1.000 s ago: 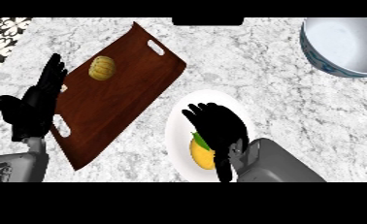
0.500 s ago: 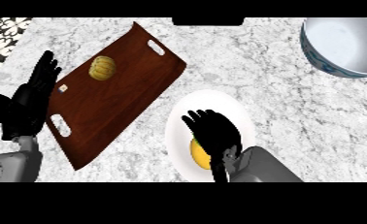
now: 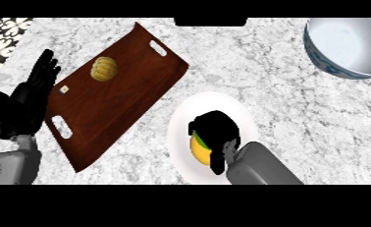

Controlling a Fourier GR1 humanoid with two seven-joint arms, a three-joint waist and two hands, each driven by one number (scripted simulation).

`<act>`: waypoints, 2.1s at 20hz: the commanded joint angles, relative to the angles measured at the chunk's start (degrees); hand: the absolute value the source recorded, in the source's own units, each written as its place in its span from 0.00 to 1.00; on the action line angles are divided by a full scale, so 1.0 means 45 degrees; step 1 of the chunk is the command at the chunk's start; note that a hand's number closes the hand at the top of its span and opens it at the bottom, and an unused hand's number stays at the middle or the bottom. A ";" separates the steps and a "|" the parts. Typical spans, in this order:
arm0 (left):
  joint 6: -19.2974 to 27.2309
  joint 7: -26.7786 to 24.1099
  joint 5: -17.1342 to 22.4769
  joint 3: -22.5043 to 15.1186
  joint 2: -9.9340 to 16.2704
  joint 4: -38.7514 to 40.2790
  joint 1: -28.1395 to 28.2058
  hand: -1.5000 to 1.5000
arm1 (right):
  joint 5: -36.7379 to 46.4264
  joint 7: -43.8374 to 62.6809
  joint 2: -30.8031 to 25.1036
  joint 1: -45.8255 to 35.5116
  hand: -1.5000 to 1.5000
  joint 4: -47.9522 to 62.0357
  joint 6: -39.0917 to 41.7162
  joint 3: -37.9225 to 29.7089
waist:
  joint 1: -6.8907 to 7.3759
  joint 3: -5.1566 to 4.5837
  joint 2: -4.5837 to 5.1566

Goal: Pick the lemon from the plate and place it in the bowl

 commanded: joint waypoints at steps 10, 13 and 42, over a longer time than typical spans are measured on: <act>-0.0208 -0.0245 -0.0181 0.0093 -0.0468 -0.0085 0.0332 0.50 | 0.1163 -0.1559 0.1196 -0.0194 1.00 0.1473 -0.1111 -0.0331 | 0.0007 -0.0002 0.0021; 0.0046 0.0508 -0.0516 0.0058 -0.0358 -0.0802 0.0119 0.50 | 0.2379 -0.2619 0.0609 -0.0297 1.00 0.1661 -0.2364 -0.0750 | -0.0003 0.0001 0.0021; -0.0587 -0.0147 -0.0188 0.0443 -0.0313 -0.0486 0.0503 0.50 | -0.3911 -0.7281 -0.7856 -0.1450 1.00 -0.1026 -0.2680 -1.1812 | 0.0054 -0.0004 0.0032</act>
